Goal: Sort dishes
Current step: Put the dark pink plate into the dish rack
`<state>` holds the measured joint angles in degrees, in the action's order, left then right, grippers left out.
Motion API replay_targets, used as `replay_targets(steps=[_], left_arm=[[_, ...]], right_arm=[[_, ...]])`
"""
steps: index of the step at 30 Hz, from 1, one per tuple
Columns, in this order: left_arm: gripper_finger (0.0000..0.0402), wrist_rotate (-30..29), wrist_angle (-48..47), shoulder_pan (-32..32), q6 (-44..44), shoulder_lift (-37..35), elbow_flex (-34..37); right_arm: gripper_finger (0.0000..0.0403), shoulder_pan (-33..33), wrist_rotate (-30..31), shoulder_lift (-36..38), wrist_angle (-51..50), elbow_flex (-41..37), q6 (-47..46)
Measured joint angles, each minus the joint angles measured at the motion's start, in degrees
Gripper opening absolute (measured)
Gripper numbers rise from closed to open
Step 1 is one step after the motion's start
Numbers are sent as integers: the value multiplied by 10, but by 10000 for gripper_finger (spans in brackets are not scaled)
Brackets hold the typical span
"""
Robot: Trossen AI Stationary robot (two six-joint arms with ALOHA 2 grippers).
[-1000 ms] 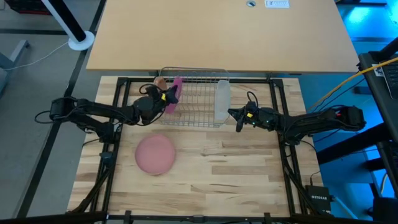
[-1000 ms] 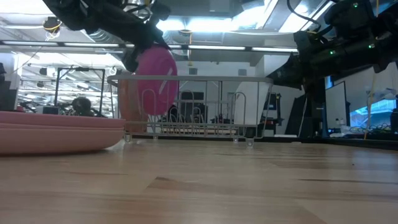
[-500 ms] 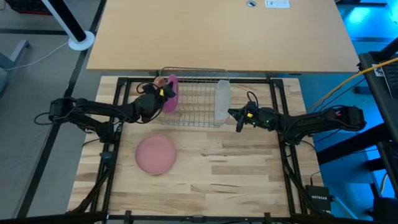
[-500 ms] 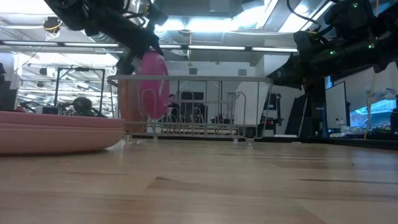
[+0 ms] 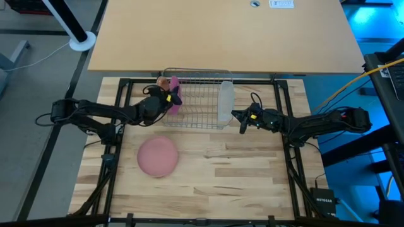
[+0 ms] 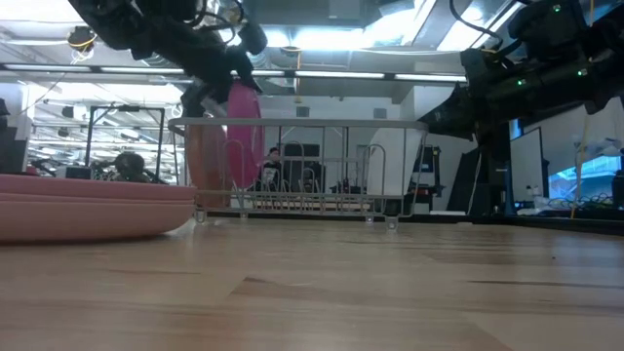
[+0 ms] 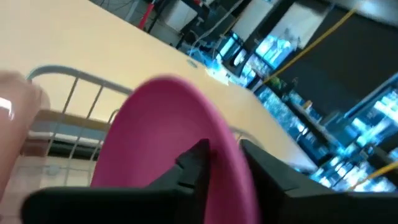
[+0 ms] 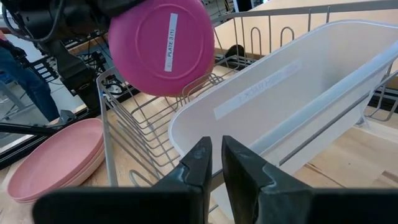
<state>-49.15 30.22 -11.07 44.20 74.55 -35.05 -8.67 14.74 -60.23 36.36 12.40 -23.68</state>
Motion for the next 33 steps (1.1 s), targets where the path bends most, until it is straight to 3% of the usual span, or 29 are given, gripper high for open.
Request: replay_targets(steps=[4, 8, 19, 25, 33], left_arm=[[125, 0, -3, -4, -6, 0, 0], [142, -2, -3, -4, -60, -2, 0], [128, -15, -2, -4, -156, -19, 1], [124, -15, -13, -4, -219, -19, 1], [124, -14, -21, -10, -356, -20, 0]], right_arm=[[44, 0, -1, 0, 0, 0, 0], [44, 0, -4, 0, 0, 0, 0], [44, 0, -10, 0, 7, -1, 0], [44, 1, -54, -1, 43, -2, 16], [44, 0, -53, -1, 30, -2, 16]])
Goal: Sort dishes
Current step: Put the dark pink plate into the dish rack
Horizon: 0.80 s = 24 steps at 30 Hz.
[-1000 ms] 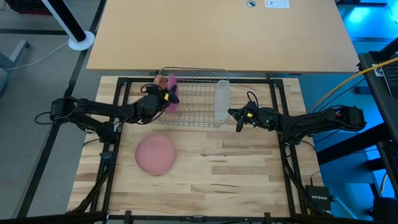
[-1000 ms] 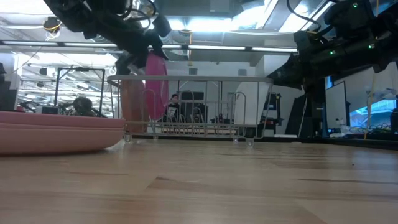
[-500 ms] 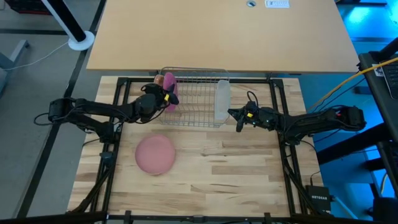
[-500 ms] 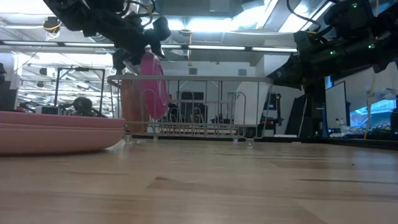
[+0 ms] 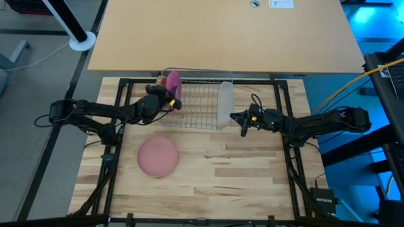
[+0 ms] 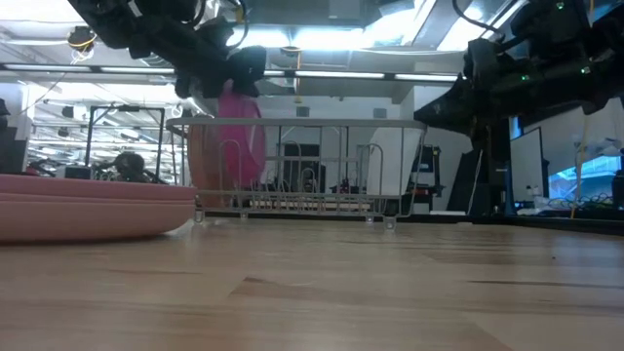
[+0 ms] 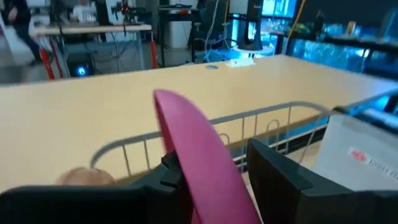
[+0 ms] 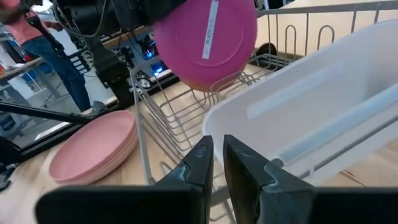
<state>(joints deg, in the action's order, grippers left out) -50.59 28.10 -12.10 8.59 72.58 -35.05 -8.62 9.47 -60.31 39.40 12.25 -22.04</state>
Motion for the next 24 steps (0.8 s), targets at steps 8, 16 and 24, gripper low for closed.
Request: replay_targets(steps=[8, 16, 24], left_arm=[[124, -1, -13, 0, -135, -1, -1], [123, 2, -23, 4, -51, 0, -1], [72, 3, -17, 5, -20, -1, -1]], right_arm=[[44, 0, 2, 0, -16, 1, 0], [44, 0, 3, 0, -17, 1, 0], [44, 0, 4, 0, -18, 1, 0]])
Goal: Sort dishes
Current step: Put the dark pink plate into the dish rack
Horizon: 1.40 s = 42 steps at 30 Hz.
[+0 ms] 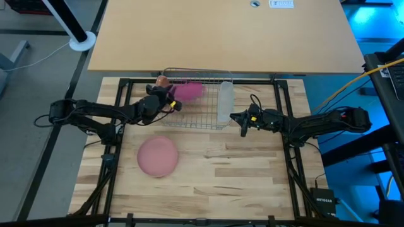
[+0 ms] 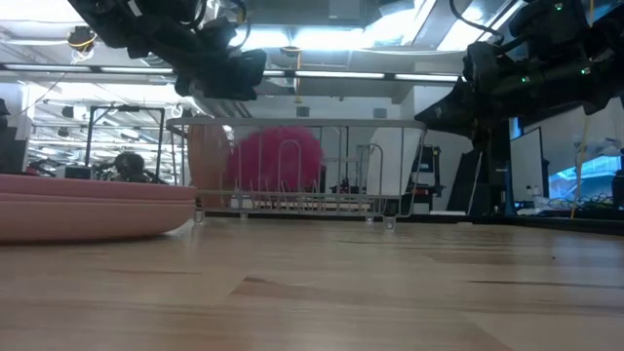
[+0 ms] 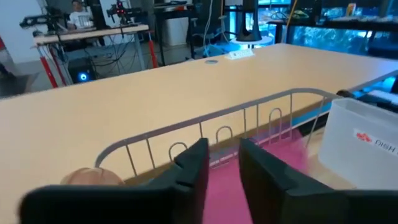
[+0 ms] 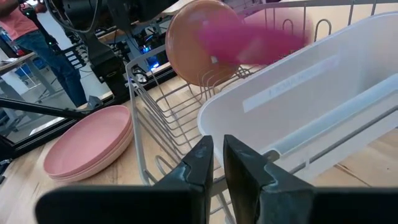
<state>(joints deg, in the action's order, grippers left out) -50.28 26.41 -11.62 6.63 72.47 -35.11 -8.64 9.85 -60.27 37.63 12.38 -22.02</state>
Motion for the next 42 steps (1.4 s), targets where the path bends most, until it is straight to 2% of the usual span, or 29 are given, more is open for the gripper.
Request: replay_targets(steps=[3, 5, 12, 20, 25, 29, 34, 42], left_arm=[[23, 1, 0, 0, 22, 0, 0], [7, 2, 0, 0, 19, 0, 0], [44, 22, 0, 3, 4, 0, 0], [89, 201, -1, 4, -36, 0, 0], [113, 233, -13, -1, -128, 0, 0], [119, 235, -38, -18, -163, 1, 0], [119, 310, -65, -44, -158, 1, 0], [120, 388, -83, -84, -160, 10, -19]], right_arm=[[44, 0, 0, 0, 0, 0, 0], [44, 0, 0, 0, 0, 0, 0], [44, 0, 0, 0, -1, 0, 0], [44, 0, 0, 0, -1, 0, 0], [44, 0, 0, 0, -1, 0, 0], [44, 0, 0, 0, -1, 0, -1], [44, 0, 0, 0, -1, 0, -1], [44, 0, -2, 0, -1, 0, -2]])
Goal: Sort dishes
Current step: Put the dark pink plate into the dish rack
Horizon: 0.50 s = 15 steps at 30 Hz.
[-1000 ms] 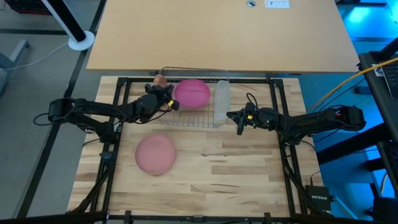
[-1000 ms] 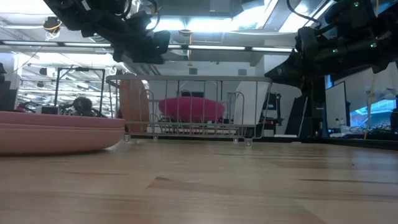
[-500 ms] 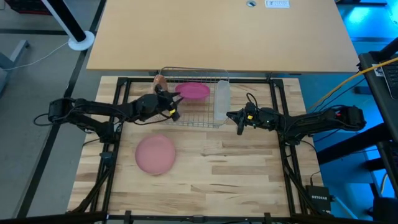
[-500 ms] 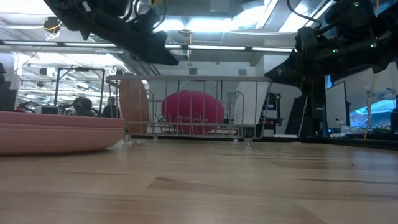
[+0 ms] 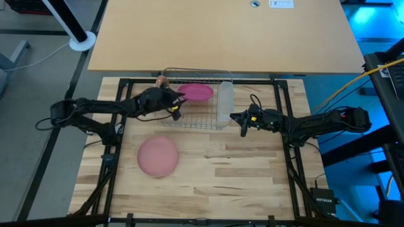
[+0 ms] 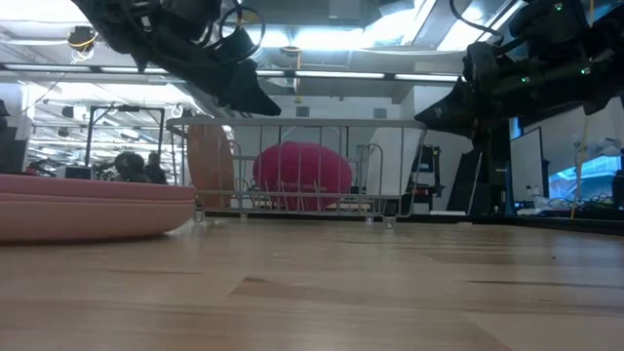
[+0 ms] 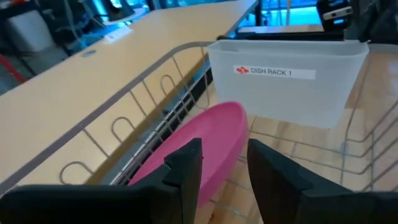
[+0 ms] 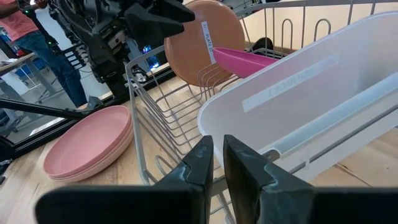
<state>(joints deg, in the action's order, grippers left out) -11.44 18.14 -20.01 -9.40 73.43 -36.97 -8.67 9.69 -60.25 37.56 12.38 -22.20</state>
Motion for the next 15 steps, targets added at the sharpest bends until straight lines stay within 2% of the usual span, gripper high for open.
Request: replay_targets(steps=[6, 15], left_arm=[[120, 76, -97, -33, -37, 64, -88], [120, 88, -300, -50, -93, 154, -262]], right_arm=[[44, 0, -4, 0, 0, 0, -6], [44, 0, -17, 0, -1, 0, -21]])
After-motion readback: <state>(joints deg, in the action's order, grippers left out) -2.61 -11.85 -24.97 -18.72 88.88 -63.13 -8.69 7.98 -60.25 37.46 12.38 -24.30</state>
